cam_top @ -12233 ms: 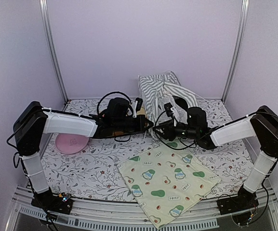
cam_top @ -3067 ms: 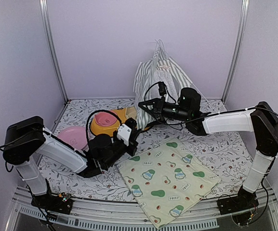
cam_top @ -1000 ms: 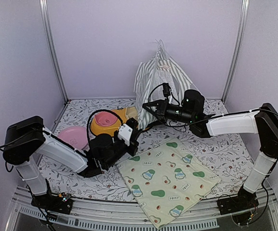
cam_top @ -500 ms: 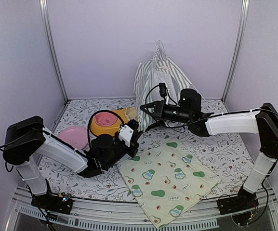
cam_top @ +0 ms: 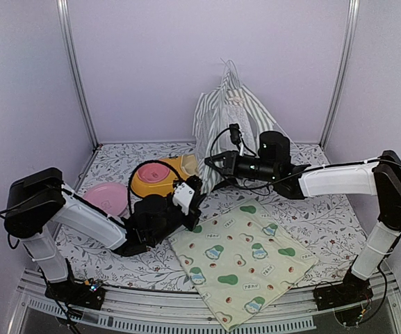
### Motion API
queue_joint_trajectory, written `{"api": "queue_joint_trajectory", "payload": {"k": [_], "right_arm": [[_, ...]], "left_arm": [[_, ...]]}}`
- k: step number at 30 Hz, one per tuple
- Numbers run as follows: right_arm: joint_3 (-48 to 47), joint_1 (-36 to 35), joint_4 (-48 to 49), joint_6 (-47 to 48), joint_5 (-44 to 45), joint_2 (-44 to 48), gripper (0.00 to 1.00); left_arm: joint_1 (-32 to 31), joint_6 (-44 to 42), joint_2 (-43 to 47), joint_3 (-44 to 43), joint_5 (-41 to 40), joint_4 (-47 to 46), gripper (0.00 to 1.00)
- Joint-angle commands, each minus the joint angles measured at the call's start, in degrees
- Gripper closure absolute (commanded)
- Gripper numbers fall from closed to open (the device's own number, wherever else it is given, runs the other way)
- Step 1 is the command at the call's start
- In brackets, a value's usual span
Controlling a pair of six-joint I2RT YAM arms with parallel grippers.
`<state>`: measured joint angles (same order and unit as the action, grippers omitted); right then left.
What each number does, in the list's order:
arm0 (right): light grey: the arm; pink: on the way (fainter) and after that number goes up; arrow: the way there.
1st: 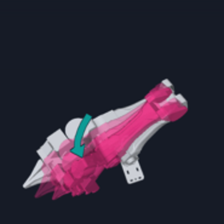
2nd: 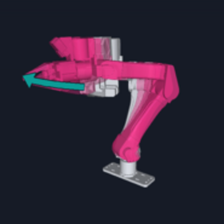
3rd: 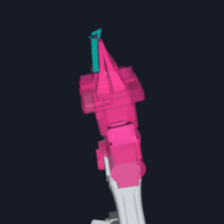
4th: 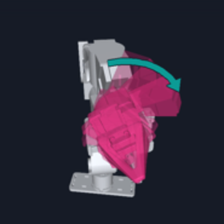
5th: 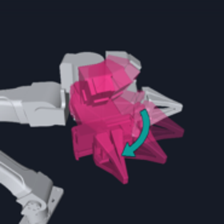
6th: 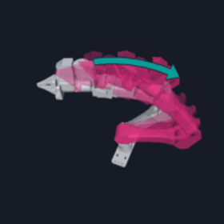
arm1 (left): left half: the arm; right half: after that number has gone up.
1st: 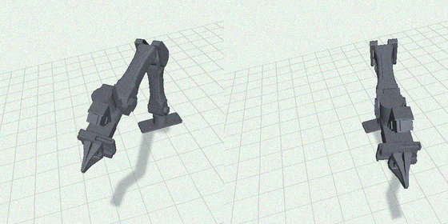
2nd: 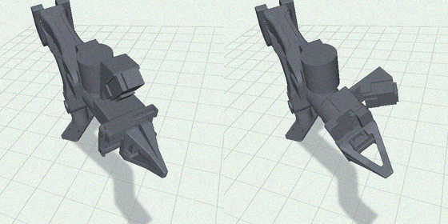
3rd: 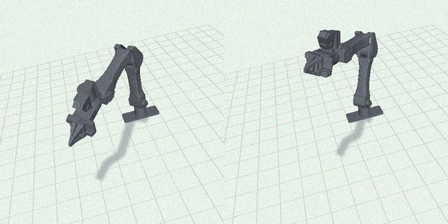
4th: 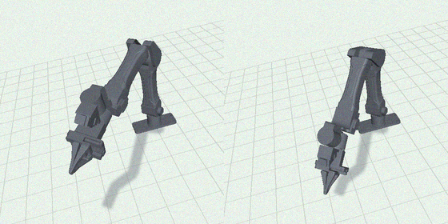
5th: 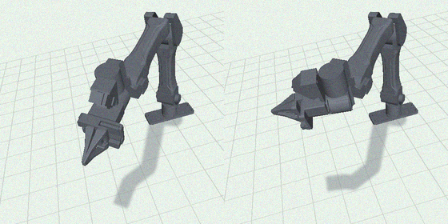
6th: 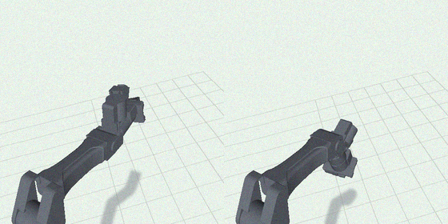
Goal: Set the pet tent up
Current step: Insert the tent pole into the pole socket of the pet tent.
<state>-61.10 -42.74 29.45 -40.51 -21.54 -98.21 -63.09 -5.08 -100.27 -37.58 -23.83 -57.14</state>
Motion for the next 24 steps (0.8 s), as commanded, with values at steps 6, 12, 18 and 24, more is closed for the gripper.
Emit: {"api": "queue_joint_trajectory", "payload": {"k": [6,12,18,24], "right_arm": [[0.9,-0.7,0.6,2.3,9.3,1.0,1.00],[4.4,0.5,-0.1,3.0,12.6,3.3,1.00],[3.9,-0.6,-1.8,4.1,12.2,2.0,1.00],[4.3,-2.7,-1.5,5.0,13.3,1.0,1.00]], "left_arm": [[-0.5,-0.8,0.7,-1.4,3.9,6.4,1.00],[0.5,0.4,1.8,-1.9,4.6,8.9,1.00],[0.9,0.6,2.5,-3.9,6.3,12.2,1.00],[1.8,1.9,3.1,-7.6,8.9,17.9,1.00]]}}
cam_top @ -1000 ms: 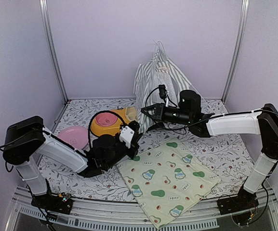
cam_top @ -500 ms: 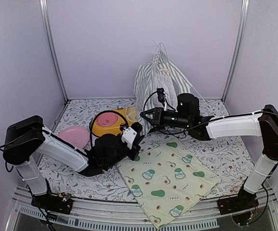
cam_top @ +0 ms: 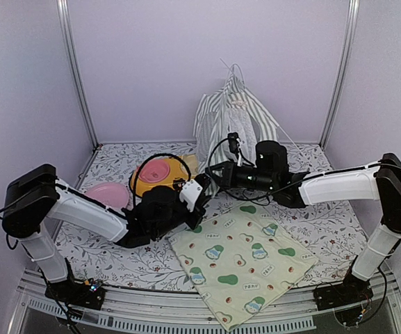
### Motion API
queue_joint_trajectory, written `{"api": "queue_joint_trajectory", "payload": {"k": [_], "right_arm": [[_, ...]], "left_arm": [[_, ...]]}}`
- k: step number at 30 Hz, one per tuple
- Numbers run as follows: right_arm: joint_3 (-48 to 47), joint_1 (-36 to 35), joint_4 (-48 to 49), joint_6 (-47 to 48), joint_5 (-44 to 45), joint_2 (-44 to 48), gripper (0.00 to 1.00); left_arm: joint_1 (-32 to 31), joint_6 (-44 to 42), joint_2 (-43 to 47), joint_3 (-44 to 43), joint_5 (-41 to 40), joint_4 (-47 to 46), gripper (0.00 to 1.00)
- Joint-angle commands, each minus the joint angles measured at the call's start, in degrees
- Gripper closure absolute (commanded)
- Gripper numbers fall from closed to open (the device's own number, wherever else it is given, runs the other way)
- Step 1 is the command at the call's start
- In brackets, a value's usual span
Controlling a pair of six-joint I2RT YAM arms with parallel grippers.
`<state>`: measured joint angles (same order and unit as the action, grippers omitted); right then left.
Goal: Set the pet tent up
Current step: Insert the tent pole into the pole socket of the pet tent.
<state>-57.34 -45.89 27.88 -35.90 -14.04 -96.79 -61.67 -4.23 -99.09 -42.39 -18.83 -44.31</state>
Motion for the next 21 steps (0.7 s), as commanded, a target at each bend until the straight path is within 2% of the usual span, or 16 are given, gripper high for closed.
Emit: {"api": "queue_joint_trajectory", "payload": {"k": [1,5,6,7,11,14,15,21], "right_arm": [[0.6,0.6,0.1,0.4,5.8,-0.4,1.00],[-0.1,0.6,-0.1,0.8,5.3,-0.8,1.00],[0.0,0.6,-0.1,0.9,5.2,-0.8,1.00],[0.2,0.6,-0.1,1.0,4.9,-0.9,1.00],[1.1,0.6,-0.4,2.2,3.7,-1.6,0.98],[0.7,0.6,-1.2,3.8,2.2,-2.5,0.84],[0.6,0.6,-1.4,4.3,1.6,-2.7,0.78],[1.5,0.6,-4.3,7.3,0.8,-0.2,0.42]], "left_arm": [[0.5,1.3,1.8,-3.5,3.7,6.3,1.00],[0.8,3.0,2.0,-5.2,1.3,9.6,1.00],[1.1,3.9,2.1,-5.6,0.3,10.8,0.96],[1.3,4.8,2.3,-5.9,-0.6,12.1,0.92],[1.8,8.2,5.7,-5.4,-1.5,16.6,0.56],[1.8,10.6,9.7,-4.1,-2.6,19.3,0.40],[2.0,11.4,11.2,-3.6,-3.0,20.4,0.37],[4.9,17.1,17.8,-4.6,-4.4,27.7,0.30]]}}
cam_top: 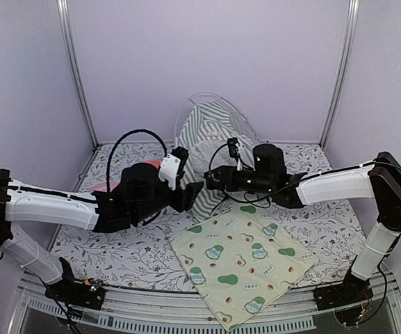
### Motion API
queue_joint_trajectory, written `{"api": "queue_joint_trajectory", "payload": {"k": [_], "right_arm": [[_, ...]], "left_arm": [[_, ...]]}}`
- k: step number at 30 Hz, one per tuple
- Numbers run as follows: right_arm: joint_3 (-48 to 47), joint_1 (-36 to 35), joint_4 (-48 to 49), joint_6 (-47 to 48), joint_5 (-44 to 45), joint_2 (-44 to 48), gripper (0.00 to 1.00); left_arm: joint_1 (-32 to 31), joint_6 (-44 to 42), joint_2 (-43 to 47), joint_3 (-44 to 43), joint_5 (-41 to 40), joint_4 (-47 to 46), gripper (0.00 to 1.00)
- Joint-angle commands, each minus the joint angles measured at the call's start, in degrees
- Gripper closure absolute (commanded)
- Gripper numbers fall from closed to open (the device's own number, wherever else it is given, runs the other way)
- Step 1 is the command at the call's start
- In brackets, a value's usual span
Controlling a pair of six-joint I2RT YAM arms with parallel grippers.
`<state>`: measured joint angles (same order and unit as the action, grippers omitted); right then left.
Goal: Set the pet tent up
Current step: Insert the tent pole into the pole socket of the pet tent, then pick up the tent pole from the tent.
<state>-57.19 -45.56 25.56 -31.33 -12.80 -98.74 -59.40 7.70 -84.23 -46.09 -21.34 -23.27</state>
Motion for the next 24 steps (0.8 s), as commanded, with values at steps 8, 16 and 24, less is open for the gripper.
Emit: {"api": "queue_joint_trajectory", "payload": {"k": [8,16,24], "right_arm": [[4.4,0.7,-8.0,6.6,1.4,11.0,0.22],[3.9,9.0,-16.0,11.3,-4.1,17.0,0.16],[2.5,13.6,-22.3,16.8,-7.0,17.3,0.14]], "left_arm": [[12.4,12.8,-0.4,-15.1,-6.0,22.3,0.34],[31.7,21.0,-4.9,-19.7,9.6,25.2,0.34],[43.1,20.4,-23.1,-32.6,24.7,25.8,0.34]]}}
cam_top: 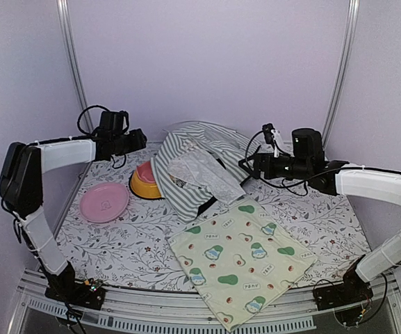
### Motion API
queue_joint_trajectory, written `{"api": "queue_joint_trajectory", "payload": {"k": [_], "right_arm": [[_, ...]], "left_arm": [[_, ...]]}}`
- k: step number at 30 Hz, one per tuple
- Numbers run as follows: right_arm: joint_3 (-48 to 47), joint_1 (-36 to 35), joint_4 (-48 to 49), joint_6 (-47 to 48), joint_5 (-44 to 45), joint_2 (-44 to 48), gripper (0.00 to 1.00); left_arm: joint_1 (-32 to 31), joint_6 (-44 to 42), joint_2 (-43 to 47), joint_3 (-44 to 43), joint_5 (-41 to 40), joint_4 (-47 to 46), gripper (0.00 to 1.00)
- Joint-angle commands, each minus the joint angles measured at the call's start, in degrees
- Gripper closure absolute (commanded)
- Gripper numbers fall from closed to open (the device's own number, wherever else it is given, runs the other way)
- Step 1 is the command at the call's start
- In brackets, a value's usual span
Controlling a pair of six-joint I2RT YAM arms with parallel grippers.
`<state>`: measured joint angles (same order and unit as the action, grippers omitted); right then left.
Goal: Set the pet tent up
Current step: Pick up the tent pole from the tent.
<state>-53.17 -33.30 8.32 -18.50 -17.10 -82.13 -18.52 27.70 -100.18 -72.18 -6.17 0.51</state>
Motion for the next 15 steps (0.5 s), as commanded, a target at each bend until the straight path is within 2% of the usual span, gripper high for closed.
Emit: {"api": "queue_joint_trajectory", "payload": {"k": [1,7,15], "right_arm": [[-1.8,2.0,-6.1,4.6,-3.1,0.5,0.14],[-1.8,4.7,-10.3,8.6,-0.2,1.5,0.12],[-1.2,7.7,-14.7,14.9,3.4,-0.7,0.12]], "left_arm": [[2.8,0.2,-9.9,-8.9,11.0,2.5,0.35],[3.1,-1.8,-22.8,-21.3,11.7,7.0,0.35],[3.3,-4.1,-27.3,-27.0,14.4,8.2,0.36]]}}
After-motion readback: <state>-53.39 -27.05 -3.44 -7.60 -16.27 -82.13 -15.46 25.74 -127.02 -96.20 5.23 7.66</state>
